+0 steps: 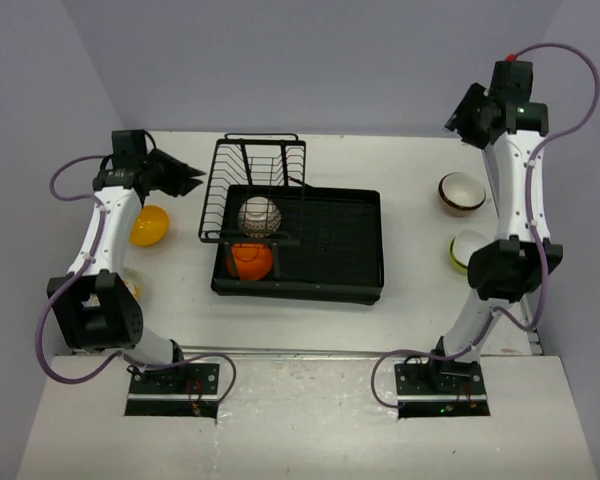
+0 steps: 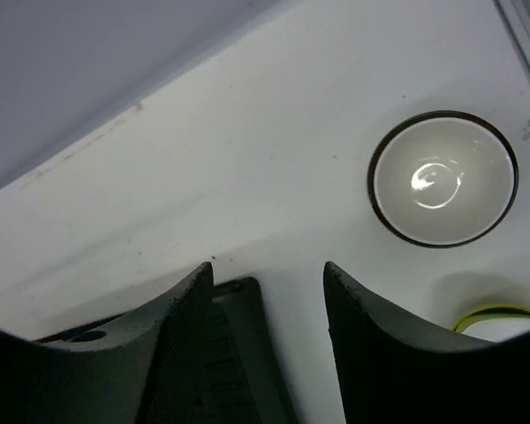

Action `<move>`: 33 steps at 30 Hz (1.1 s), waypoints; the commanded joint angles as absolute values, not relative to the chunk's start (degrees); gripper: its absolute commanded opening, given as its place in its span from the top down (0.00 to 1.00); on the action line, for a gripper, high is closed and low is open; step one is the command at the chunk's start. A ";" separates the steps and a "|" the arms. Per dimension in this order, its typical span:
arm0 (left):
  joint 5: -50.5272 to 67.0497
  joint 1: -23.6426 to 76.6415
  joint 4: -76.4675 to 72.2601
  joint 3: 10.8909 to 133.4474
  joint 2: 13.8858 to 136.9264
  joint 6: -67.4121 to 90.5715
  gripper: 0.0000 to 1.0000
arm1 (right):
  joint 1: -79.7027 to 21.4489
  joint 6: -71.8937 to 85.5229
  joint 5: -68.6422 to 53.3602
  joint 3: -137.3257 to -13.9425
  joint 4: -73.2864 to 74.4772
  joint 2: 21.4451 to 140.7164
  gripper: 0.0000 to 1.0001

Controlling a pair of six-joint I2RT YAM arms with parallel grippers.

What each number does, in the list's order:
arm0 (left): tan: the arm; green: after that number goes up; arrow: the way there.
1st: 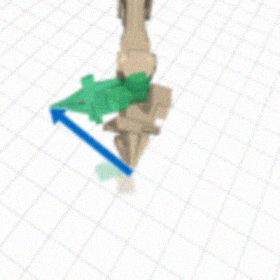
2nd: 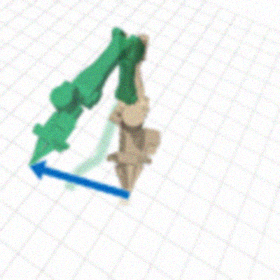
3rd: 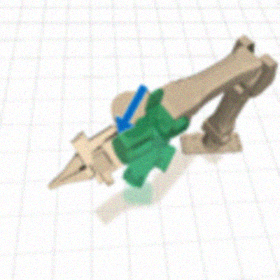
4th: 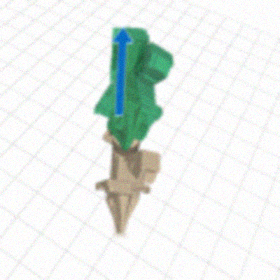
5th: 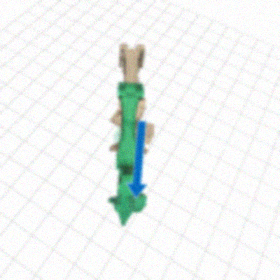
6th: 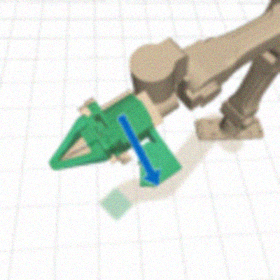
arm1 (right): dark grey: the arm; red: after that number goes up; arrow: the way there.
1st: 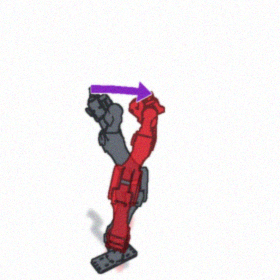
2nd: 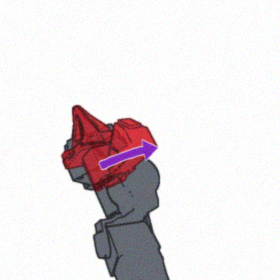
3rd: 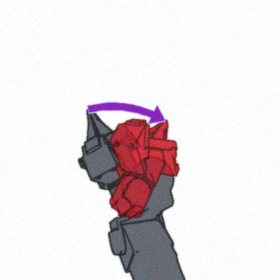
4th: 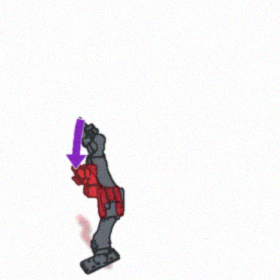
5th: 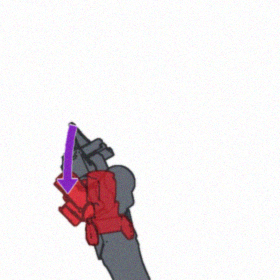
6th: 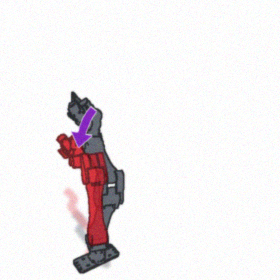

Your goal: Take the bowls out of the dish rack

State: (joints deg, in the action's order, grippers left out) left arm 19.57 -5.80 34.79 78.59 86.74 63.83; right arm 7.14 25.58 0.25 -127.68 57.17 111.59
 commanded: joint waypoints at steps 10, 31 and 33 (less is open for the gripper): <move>18.11 3.68 36.92 77.43 92.71 60.65 1.00 | -1.39 36.99 -31.96 -98.02 46.51 85.26 1.00; 15.29 7.12 35.86 77.52 100.89 60.38 1.00 | -11.51 43.06 -37.00 -79.02 34.28 79.80 1.00; 15.64 7.12 35.86 78.22 102.12 60.29 1.00 | -11.95 43.42 -37.26 -77.79 33.40 80.24 1.00</move>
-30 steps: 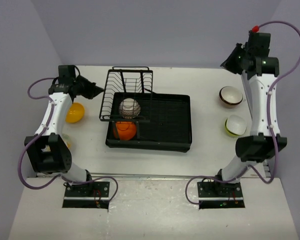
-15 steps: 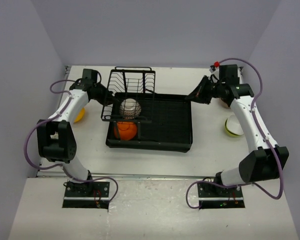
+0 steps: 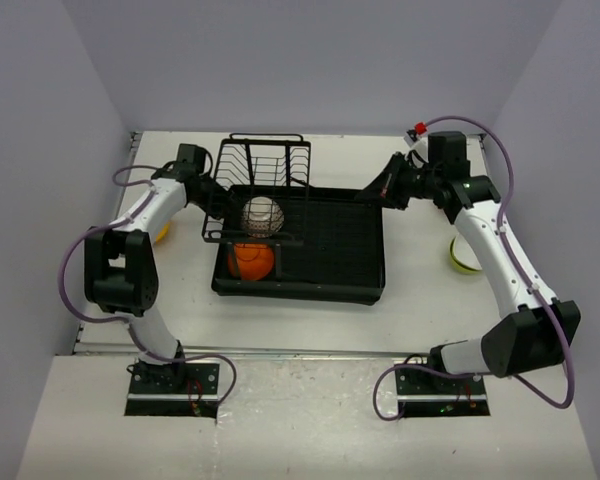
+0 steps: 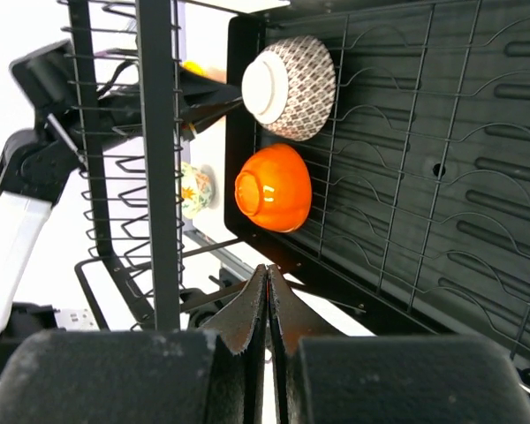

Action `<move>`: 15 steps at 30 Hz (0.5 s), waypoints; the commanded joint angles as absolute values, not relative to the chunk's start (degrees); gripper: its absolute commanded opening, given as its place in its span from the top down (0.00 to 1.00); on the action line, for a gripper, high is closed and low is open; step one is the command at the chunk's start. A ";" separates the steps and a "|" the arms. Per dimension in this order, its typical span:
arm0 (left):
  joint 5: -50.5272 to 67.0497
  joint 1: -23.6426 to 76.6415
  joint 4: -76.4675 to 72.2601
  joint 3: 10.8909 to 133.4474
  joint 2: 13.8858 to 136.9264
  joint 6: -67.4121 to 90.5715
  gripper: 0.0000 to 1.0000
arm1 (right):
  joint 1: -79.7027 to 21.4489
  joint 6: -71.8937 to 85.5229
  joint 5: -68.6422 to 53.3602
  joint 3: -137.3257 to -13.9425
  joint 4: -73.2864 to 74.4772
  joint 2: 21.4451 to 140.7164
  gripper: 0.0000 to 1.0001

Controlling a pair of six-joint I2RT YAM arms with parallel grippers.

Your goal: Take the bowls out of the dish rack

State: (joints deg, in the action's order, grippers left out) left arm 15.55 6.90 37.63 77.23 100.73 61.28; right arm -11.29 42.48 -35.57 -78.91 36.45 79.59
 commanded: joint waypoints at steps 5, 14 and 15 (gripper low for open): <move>16.43 8.00 34.37 80.24 106.08 60.30 1.00 | -13.09 43.68 -36.22 -75.68 32.26 81.56 1.00; 18.72 9.84 32.43 82.79 109.77 60.73 1.00 | -14.14 42.36 -37.70 -76.90 30.94 88.06 1.00; 18.89 10.28 32.43 82.97 110.38 60.73 1.00 | -14.59 42.02 -37.88 -77.86 31.37 89.11 1.00</move>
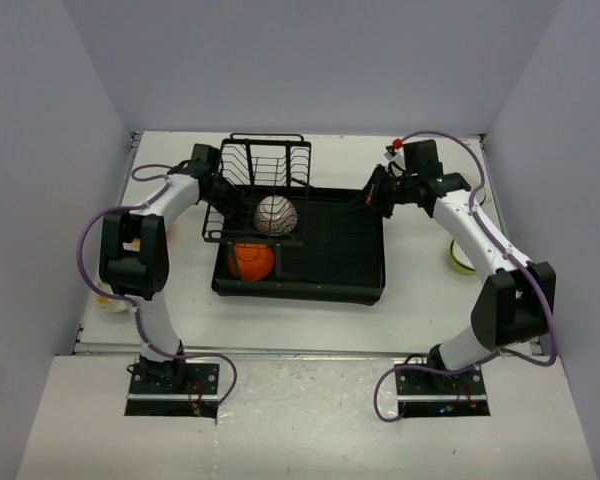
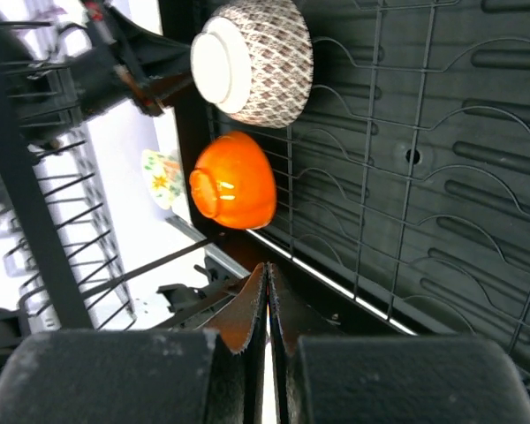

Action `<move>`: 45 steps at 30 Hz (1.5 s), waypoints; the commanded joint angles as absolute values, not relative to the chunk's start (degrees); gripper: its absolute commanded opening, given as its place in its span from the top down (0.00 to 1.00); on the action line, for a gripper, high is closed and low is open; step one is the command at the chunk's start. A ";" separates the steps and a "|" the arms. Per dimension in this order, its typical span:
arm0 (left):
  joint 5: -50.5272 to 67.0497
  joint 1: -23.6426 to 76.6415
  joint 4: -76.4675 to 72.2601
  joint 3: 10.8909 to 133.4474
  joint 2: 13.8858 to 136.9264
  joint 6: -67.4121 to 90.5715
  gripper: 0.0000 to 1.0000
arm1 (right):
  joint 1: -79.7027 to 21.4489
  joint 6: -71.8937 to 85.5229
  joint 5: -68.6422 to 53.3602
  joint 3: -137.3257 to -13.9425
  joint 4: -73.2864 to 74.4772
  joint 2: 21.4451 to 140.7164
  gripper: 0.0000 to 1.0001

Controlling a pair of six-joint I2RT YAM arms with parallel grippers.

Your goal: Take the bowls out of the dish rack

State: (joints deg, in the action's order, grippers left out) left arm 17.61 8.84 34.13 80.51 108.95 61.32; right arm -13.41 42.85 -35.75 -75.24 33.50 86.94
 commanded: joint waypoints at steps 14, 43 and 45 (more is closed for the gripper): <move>20.66 12.92 33.83 87.10 113.82 58.36 1.00 | -21.00 50.26 -41.99 -82.44 19.71 104.40 0.38; 22.06 12.83 37.97 88.33 112.76 55.28 1.00 | -24.52 54.67 -39.91 -88.42 13.98 119.70 0.26; 22.32 12.83 37.97 88.33 112.76 55.28 1.00 | -24.70 55.02 -39.29 -88.33 13.71 119.71 0.26</move>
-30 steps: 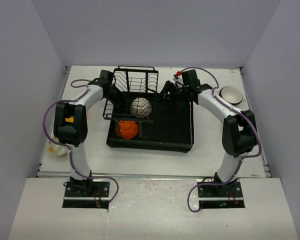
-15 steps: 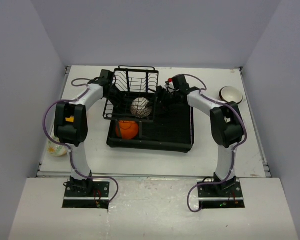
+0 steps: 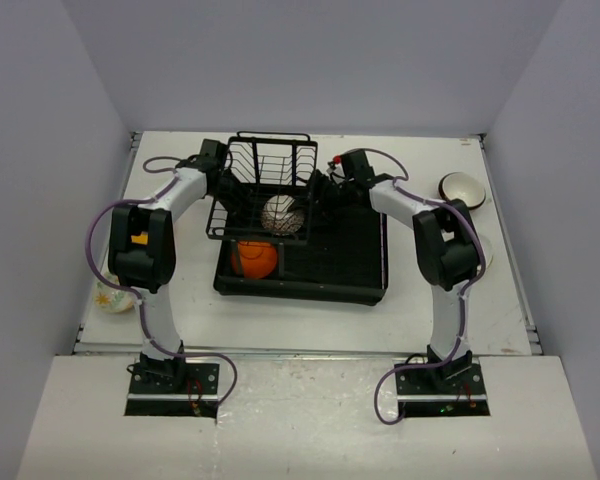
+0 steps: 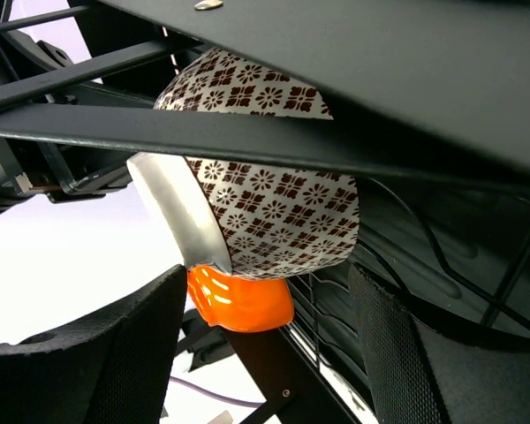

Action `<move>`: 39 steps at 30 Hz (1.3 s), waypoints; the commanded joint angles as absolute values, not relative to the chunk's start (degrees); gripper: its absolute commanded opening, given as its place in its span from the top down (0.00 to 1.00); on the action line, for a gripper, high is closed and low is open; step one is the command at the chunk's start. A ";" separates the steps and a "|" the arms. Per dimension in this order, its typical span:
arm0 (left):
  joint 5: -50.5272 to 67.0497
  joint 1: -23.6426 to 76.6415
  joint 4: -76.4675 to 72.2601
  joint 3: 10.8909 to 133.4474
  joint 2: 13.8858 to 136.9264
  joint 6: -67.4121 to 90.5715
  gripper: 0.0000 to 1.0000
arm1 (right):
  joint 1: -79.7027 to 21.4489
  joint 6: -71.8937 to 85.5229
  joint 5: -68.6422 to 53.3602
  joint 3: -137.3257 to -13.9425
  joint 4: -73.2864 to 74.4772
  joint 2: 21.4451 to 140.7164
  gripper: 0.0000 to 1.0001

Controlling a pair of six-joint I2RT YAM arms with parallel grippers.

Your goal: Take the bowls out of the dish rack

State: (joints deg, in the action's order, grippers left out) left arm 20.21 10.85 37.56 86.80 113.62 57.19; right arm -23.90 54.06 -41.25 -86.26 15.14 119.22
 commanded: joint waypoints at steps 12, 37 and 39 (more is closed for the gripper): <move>23.73 12.83 38.67 88.86 112.59 54.76 1.00 | -24.96 55.46 -36.57 -87.63 10.72 121.55 0.26; 25.22 12.66 40.25 90.35 113.99 52.47 1.00 | -26.19 59.06 -34.19 -84.91 4.49 125.16 0.16; 25.31 12.66 40.61 90.96 114.61 52.12 1.00 | -26.28 59.59 -34.80 -84.64 2.82 124.89 0.18</move>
